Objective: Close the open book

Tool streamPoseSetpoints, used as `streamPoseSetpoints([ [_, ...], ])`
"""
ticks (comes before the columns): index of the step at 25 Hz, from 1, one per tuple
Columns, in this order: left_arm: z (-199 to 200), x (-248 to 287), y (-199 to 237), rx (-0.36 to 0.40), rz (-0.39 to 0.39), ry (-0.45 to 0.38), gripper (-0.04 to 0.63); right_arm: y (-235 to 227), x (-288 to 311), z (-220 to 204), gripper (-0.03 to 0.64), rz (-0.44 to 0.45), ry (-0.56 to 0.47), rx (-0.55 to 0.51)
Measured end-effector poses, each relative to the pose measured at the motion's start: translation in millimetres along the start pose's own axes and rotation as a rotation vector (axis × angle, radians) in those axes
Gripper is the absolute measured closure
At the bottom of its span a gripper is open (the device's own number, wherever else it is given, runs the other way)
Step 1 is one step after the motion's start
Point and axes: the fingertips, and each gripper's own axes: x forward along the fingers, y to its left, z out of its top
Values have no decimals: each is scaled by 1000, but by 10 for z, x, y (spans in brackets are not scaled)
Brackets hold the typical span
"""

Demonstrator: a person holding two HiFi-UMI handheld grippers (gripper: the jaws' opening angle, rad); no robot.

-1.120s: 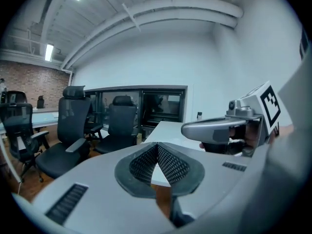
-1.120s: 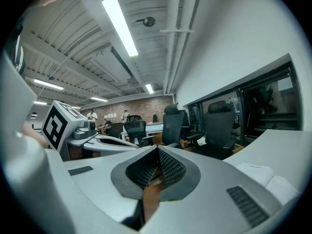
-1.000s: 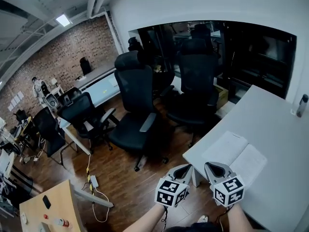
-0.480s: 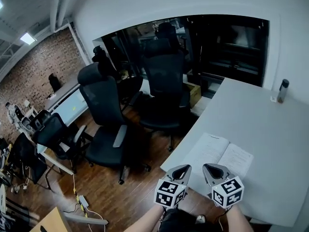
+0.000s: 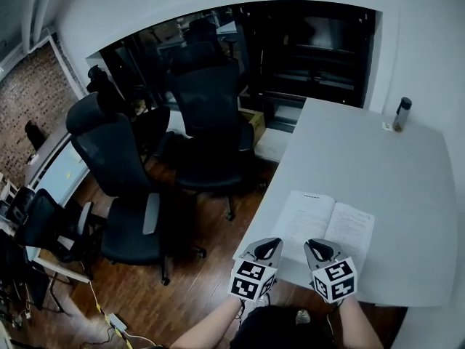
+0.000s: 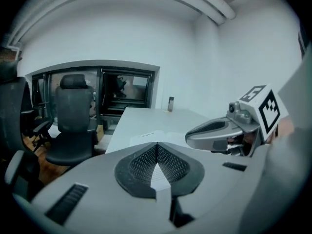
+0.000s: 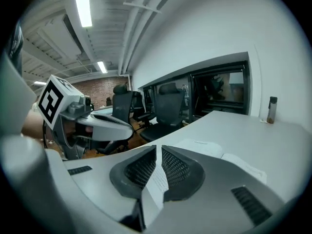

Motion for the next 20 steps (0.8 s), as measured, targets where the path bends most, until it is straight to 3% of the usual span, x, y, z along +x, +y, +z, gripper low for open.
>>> streamPoseSetpoints([
  [5, -230, 68, 109, 16, -86, 72, 591, 122, 257, -324, 481, -68, 106, 8],
  [10, -477, 109, 159, 29, -153, 140, 591, 238, 437, -488, 327, -104, 160, -55],
  [20, -808, 123, 268, 0, -158, 210, 591, 172, 649, -833, 325, -131, 360, -267],
])
